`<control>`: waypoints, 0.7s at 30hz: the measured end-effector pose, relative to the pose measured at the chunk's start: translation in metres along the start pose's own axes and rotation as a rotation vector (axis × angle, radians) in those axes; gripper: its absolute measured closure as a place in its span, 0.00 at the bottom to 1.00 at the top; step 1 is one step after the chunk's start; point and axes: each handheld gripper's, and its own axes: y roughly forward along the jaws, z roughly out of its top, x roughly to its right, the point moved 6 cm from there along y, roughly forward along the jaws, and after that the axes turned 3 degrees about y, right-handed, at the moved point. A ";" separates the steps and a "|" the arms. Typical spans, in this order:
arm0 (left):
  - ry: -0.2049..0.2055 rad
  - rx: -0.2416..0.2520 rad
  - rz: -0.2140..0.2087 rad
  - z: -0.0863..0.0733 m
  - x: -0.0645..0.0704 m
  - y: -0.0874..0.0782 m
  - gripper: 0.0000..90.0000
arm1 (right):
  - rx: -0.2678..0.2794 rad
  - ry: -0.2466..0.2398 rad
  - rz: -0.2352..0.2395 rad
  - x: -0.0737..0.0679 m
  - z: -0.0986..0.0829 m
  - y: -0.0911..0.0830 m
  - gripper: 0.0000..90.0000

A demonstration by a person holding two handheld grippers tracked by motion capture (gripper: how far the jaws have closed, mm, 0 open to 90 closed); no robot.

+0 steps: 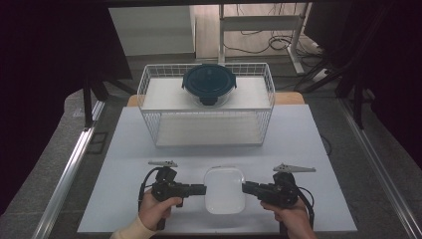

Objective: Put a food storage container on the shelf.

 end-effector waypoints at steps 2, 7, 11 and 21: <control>0.012 0.002 0.004 0.001 0.001 -0.001 0.90 | 0.010 -0.019 -0.002 -0.003 0.002 -0.001 0.87; 0.032 0.003 0.013 0.003 0.005 -0.003 0.90 | 0.022 -0.047 -0.010 -0.007 0.004 -0.005 0.87; 0.041 0.006 0.017 0.004 0.006 -0.005 0.90 | 0.026 -0.063 -0.011 -0.009 0.006 -0.006 0.87; 0.066 0.021 0.043 0.015 0.005 -0.013 0.90 | 0.031 -0.115 -0.024 -0.015 0.021 -0.003 0.87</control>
